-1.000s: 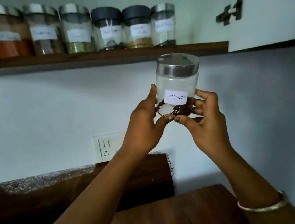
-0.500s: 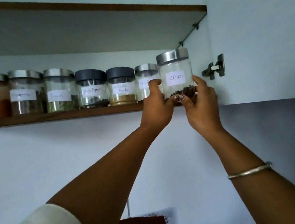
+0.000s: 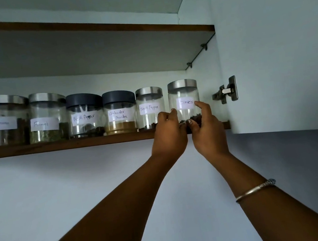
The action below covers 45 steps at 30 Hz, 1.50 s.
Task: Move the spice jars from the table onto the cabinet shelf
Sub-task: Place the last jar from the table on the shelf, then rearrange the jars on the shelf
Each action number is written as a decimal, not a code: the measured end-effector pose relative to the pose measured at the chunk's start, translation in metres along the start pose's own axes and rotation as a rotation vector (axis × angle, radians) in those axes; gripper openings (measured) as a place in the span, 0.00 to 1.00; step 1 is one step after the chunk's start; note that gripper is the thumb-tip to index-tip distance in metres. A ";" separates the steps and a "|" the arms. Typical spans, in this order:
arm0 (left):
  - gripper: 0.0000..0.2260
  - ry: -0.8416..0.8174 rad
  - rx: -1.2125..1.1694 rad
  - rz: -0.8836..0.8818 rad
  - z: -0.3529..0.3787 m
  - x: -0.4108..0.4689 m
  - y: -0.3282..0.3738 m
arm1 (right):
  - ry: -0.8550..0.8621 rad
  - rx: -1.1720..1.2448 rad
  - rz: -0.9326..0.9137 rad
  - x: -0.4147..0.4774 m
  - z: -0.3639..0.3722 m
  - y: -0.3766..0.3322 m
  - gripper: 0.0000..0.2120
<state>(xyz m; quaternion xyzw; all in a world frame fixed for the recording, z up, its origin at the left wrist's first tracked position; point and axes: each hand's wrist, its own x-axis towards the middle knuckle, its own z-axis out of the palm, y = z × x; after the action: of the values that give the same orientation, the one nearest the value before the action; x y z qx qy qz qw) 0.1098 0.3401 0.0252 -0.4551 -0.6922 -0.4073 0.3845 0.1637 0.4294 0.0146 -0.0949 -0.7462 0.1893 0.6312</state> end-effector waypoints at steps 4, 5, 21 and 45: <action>0.18 -0.018 0.124 0.026 0.003 -0.002 -0.005 | -0.036 -0.132 0.049 0.005 0.007 0.001 0.20; 0.17 -0.024 0.150 0.031 0.005 -0.002 -0.006 | -0.032 -0.163 0.058 0.005 0.008 0.001 0.20; 0.21 -0.085 0.168 0.036 0.013 0.000 -0.012 | -0.120 -0.140 0.345 0.019 0.020 -0.005 0.29; 0.40 -0.430 0.258 0.174 -0.054 -0.043 -0.041 | -0.365 -0.502 0.039 -0.040 0.032 -0.062 0.39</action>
<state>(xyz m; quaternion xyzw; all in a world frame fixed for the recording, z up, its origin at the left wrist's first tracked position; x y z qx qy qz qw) 0.0925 0.2667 -0.0020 -0.5360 -0.7626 -0.1750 0.3171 0.1455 0.3528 -0.0013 -0.2266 -0.8686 0.0250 0.4399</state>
